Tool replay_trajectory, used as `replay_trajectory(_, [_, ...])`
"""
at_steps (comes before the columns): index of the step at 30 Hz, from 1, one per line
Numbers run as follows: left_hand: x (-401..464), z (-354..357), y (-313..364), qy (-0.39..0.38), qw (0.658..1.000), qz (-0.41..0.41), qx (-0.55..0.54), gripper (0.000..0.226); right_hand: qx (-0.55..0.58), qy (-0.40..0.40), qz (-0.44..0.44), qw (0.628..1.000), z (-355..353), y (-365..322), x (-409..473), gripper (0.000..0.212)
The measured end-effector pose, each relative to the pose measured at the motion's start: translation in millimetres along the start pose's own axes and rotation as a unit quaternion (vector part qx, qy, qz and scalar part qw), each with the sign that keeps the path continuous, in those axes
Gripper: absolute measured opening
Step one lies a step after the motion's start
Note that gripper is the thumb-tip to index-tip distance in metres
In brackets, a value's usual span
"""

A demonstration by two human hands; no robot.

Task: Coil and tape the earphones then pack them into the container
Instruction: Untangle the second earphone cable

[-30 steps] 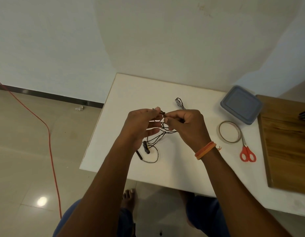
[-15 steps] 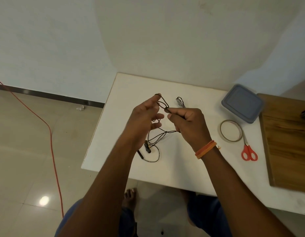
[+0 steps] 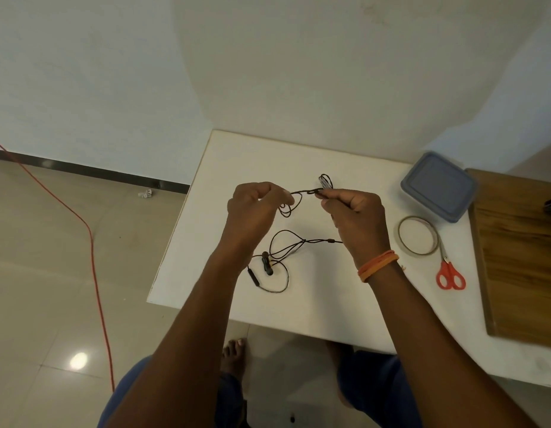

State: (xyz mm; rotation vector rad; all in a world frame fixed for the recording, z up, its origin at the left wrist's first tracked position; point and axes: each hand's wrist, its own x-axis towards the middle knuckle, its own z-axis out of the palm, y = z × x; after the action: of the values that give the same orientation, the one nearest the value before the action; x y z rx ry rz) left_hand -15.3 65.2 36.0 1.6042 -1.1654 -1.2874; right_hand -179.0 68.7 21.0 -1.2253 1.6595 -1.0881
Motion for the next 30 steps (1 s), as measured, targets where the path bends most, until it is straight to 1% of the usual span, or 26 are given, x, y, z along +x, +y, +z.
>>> replay_trajectory(1, [-1, 1, -3, 0.005, 0.998, 0.013, 0.065, 0.022, -0.008, -0.008, -0.003, 1.000, 1, 0, -1, 0.021])
replay_trajectory(3, [-4, 4, -8, 0.010, 0.979, 0.038, 0.201, 0.025, -0.017, -0.025, -0.011, 0.999, 3, 0, -2, 0.022])
replay_trajectory(4, [-3, 6, -9, -0.008, 0.976, 0.050, 0.214, 0.027, -0.019, -0.033, -0.017, 0.999, 4, 0, -3, 0.022])
replay_trajectory(6, [-2, 7, -12, -0.060, 0.982, 0.069, 0.164, 0.025, -0.025, -0.045, -0.031, 0.998, 6, -2, -5, 0.021])
replay_trajectory(7, [-2, 7, -13, -0.066, 0.984, 0.077, 0.144, 0.020, -0.027, -0.049, -0.035, 0.998, 6, -3, -5, 0.020])
replay_trajectory(8, [-2, 9, -15, -0.053, 0.985, 0.089, 0.139, 0.014, -0.026, -0.050, -0.036, 0.998, 7, -4, -6, 0.020])
replay_trajectory(9, [-2, 10, -16, -0.025, 0.983, 0.105, 0.148, 0.013, -0.024, -0.051, -0.036, 0.998, 7, -4, -6, 0.020])
replay_trajectory(11, [-3, 12, -16, 0.047, 0.973, 0.142, 0.176, 0.021, -0.015, -0.052, -0.029, 0.998, 7, -5, -6, 0.020])
replay_trajectory(12, [-3, 12, -17, 0.069, 0.968, 0.162, 0.180, 0.022, -0.011, -0.053, -0.026, 0.998, 7, -5, -6, 0.020])
replay_trajectory(14, [-1, 10, -16, 0.082, 0.959, 0.210, 0.173, 0.020, -0.008, -0.057, -0.021, 0.998, 6, -5, -7, 0.021])
replay_trajectory(16, [0, 9, -15, 0.083, 0.955, 0.235, 0.164, 0.010, -0.011, -0.062, -0.018, 0.998, 7, -5, -7, 0.022])
replay_trajectory(18, [-1, 11, -13, 0.085, 0.966, 0.200, 0.141, 0.005, -0.014, -0.061, -0.017, 0.998, 7, -5, -6, 0.026])
replay_trajectory(20, [0, 12, -10, 0.076, 0.988, 0.107, 0.079, 0.010, -0.016, -0.057, -0.016, 0.998, 6, -5, -6, 0.029])
replay_trajectory(22, [0, 9, -3, 0.053, 0.998, 0.000, -0.027, 0.016, -0.022, -0.062, -0.018, 0.998, 5, -6, -6, 0.030])
replay_trajectory(24, [0, 3, 4, 0.045, 0.990, -0.079, -0.109, 0.017, -0.038, -0.066, -0.030, 0.997, 5, -6, -8, 0.030])
replay_trajectory(25, [0, 1, 5, 0.034, 0.982, -0.106, -0.153, 0.018, -0.046, -0.066, -0.036, 0.996, 5, -7, -9, 0.030])
replay_trajectory(27, [1, -4, 5, -0.007, 0.956, -0.141, -0.259, 0.019, -0.053, -0.063, -0.045, 0.996, 6, -8, -9, 0.029])
replay_trajectory(28, [2, -6, 5, -0.030, 0.944, -0.150, -0.292, 0.019, -0.053, -0.059, -0.049, 0.996, 5, -8, -9, 0.028])
replay_trajectory(30, [4, -9, 3, -0.059, 0.940, -0.166, -0.293, 0.019, -0.049, -0.046, -0.052, 0.996, 4, -8, -9, 0.028])
